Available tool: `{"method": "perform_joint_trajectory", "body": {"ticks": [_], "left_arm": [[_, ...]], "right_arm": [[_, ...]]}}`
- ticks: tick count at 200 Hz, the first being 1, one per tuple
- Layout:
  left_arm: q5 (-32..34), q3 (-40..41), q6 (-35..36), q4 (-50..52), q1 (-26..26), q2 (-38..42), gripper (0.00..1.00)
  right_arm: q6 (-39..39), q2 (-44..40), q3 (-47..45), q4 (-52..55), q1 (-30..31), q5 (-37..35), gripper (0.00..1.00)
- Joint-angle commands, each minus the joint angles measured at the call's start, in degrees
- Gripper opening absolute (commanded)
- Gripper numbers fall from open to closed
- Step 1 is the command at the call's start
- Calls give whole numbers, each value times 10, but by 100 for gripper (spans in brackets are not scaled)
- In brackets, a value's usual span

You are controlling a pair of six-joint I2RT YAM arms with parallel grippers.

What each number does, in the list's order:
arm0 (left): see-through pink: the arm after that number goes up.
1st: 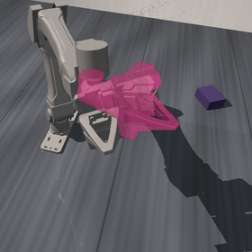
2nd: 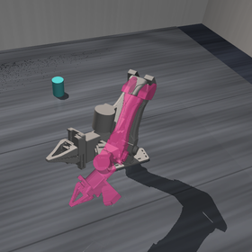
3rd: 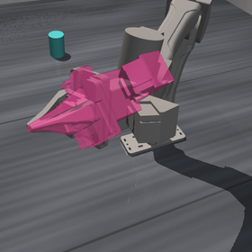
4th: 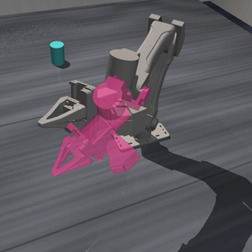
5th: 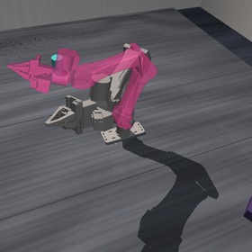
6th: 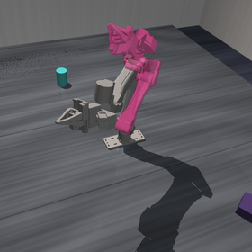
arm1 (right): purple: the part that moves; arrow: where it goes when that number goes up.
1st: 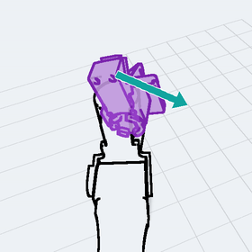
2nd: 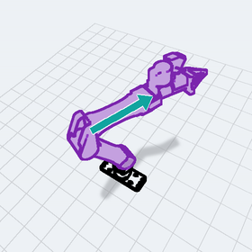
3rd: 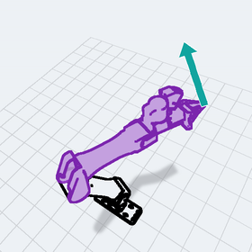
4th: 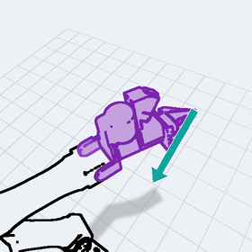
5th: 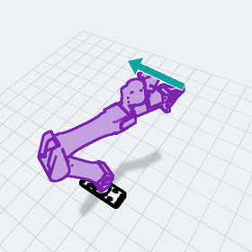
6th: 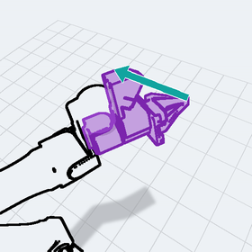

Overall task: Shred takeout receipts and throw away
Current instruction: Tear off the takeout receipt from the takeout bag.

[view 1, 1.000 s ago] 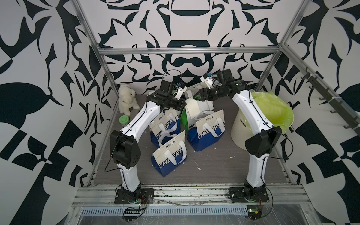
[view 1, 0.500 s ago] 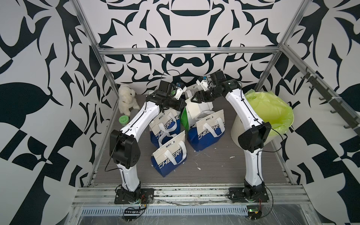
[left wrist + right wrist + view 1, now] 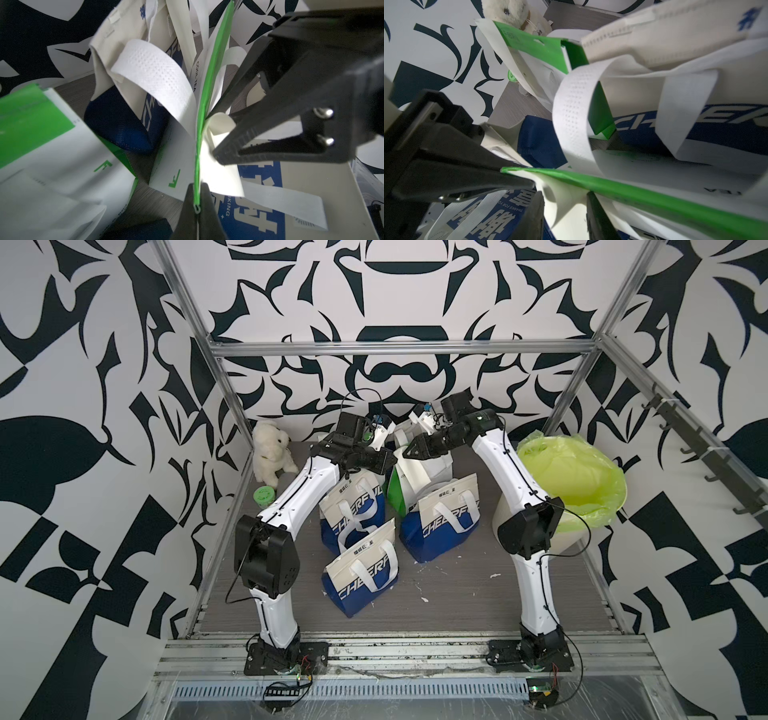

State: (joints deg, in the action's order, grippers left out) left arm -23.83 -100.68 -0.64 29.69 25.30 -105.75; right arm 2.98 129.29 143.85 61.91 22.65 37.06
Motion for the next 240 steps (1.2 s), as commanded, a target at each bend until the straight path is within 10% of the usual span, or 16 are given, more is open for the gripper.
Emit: {"method": "perform_joint_trajectory", "body": {"ticks": [1,72,138,240], "left_arm": [[-5,14,-6,-5,2,-17,0],[12,28,-4,-5,8,-10,0],[22,28,-3,-6,12,-12,0],[39,29,3,-13,18,-8,0]], "right_arm": [[-12,-8,21,1,28,6,36],[-29,-12,48,30,52,-174,64],[-32,-44,35,34,51,-261,71],[-39,-35,29,25,17,-146,64]]}}
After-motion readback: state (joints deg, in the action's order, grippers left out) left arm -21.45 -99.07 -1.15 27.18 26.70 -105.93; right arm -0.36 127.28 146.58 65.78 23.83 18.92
